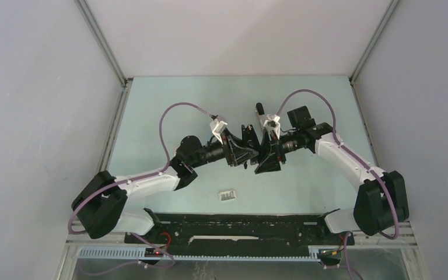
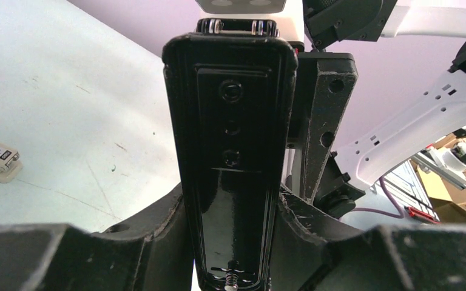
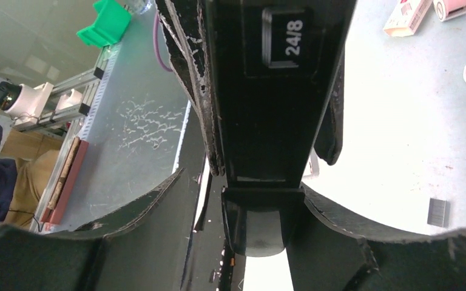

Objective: Unload the staples from the stapler
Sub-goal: Unload the staple at the center of the board.

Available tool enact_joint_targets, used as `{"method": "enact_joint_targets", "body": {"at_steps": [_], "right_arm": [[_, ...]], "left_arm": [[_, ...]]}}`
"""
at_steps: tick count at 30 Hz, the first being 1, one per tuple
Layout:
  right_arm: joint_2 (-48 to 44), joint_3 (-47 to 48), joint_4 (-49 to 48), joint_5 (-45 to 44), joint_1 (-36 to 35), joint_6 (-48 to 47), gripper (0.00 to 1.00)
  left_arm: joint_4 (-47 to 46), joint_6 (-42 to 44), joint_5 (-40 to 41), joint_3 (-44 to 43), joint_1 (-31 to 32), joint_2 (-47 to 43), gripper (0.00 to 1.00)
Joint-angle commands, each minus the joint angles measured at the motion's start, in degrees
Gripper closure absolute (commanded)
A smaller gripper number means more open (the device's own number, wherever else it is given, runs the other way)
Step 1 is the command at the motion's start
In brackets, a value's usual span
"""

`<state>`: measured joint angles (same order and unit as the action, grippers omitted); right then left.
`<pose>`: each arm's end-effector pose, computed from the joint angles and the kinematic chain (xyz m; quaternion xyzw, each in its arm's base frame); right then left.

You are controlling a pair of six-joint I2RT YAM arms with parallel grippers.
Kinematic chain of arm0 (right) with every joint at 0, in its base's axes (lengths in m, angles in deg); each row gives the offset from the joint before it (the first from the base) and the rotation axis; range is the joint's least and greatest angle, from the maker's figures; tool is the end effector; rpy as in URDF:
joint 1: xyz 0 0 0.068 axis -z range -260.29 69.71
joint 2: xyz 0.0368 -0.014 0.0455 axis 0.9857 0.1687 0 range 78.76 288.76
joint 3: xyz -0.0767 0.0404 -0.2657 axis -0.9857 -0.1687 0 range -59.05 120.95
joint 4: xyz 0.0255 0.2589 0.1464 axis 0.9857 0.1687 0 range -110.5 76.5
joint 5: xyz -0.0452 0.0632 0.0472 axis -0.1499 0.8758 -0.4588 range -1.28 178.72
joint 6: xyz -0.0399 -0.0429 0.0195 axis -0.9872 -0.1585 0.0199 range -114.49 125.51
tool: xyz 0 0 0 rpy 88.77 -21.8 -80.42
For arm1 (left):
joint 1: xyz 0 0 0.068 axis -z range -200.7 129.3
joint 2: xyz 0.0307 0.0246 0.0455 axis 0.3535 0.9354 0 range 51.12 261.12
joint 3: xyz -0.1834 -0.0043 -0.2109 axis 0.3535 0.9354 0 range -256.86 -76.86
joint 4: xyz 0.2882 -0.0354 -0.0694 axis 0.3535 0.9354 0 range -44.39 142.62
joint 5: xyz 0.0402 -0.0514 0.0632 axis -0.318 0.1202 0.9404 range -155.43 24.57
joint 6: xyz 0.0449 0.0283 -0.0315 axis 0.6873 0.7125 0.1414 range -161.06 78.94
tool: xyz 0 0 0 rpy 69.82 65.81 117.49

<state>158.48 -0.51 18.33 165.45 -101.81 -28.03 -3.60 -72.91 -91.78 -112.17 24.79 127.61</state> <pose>0.2630 0.1525 0.2599 -0.4925 0.5974 0.5750 0.2645 0.2128 -0.2461 0.2511 0.2467 0.6135 -0.5761 0.4805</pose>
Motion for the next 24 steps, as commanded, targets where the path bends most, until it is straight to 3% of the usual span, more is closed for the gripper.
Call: {"method": "enact_joint_targets", "body": {"at_steps": [1,4,6,11,14,16,21,24], "right_arm": [[-2.52,0.29,-4.69,5.01,-0.4,6.06,0.35],[-2.75,0.32,-6.28,4.63,-0.73,8.15,0.37],[-2.81,0.34,-6.92,4.69,-1.09,9.18,0.44],[-3.04,0.27,-8.72,4.28,-1.56,11.94,0.8],[-3.01,0.34,-8.54,3.78,-1.53,12.1,0.94],[-2.76,0.34,-7.99,4.25,-1.44,12.13,0.98],[-2.07,0.24,-6.17,6.53,-0.89,11.78,1.0],[-1.6,0.29,-4.79,7.29,-0.16,10.56,1.0]], "left_arm": [[-8.88,-2.08,0.78,0.79,-0.29,-2.76,1.0],[-10.32,-2.94,0.55,1.33,-0.28,-2.76,1.0],[-11.01,-3.41,0.38,1.51,-0.28,-2.59,1.0],[-11.96,-3.92,0.64,1.95,-0.23,-2.57,1.0],[-12.02,-4.0,1.33,2.31,-0.3,-2.95,0.95],[-11.96,-4.18,2.06,2.77,-0.36,-3.5,0.79],[-9.63,-3.58,4.19,4.03,-0.42,-5.52,0.23],[-7.19,-2.11,5.69,4.95,-0.45,-7.69,0.06]]}}
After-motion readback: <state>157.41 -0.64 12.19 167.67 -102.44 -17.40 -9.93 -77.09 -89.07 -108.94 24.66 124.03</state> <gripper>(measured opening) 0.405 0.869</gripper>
